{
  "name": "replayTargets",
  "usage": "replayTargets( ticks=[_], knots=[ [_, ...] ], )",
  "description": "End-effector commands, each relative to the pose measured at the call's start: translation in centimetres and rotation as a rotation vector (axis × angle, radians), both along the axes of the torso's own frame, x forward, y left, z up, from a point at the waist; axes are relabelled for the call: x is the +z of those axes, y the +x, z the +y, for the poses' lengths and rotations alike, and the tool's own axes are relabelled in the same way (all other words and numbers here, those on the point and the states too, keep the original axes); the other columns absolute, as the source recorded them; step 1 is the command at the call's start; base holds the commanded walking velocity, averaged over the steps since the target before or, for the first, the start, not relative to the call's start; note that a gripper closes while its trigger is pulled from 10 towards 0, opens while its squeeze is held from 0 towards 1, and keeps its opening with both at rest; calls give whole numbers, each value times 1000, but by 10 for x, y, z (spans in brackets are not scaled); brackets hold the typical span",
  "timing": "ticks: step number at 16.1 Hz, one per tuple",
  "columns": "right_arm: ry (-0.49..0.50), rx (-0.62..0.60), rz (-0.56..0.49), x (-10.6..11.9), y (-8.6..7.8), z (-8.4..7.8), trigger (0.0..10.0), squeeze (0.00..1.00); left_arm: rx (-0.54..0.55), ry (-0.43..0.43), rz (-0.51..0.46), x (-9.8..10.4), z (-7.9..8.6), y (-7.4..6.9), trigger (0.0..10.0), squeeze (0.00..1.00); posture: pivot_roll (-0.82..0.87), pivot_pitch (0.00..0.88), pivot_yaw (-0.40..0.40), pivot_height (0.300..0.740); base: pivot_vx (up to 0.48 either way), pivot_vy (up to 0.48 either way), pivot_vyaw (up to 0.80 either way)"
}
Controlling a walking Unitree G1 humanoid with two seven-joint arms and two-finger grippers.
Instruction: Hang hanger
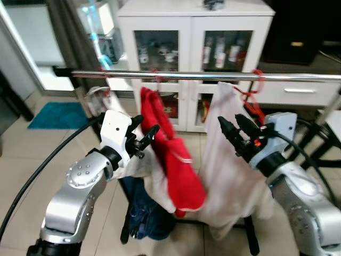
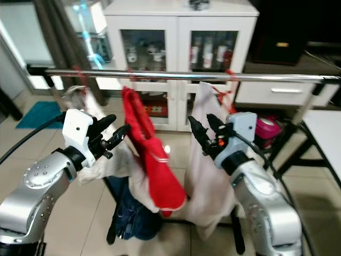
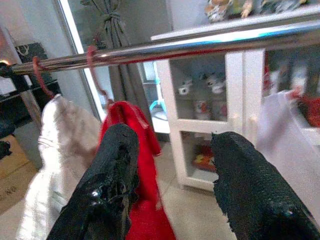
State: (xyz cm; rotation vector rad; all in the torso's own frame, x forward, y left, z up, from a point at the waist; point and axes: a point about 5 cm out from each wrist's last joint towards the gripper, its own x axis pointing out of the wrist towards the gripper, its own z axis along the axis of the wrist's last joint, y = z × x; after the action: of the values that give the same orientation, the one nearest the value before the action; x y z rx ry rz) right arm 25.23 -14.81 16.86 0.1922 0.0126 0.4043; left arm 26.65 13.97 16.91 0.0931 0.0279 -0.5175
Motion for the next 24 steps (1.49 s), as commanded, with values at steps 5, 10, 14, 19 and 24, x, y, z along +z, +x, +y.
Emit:
replayTargets(
  ticks=[5,10,14,19,24],
  knots=[
    [-55,53,9,-7,-3,30,10000,0,33,6,-4,1,1,0,10000,0,-107,0,39,740,0,335,0],
    [-113,-56,4,-9,9,24,10000,0,75,38,-10,-1,3,5,10000,0,-109,0,45,740,0,-55,753],
    [-60,-82,14,-9,15,24,10000,0,98,42,-11,-4,6,6,10000,0,-116,0,36,740,0,-480,800],
    [12,-127,-14,-5,19,20,10000,0,105,48,-11,-5,7,7,10000,0,-119,0,30,740,0,-244,235],
    [182,-215,68,-20,15,34,10000,0,101,27,2,-6,3,7,10000,0,-105,0,32,740,0,0,0]
  ],
)
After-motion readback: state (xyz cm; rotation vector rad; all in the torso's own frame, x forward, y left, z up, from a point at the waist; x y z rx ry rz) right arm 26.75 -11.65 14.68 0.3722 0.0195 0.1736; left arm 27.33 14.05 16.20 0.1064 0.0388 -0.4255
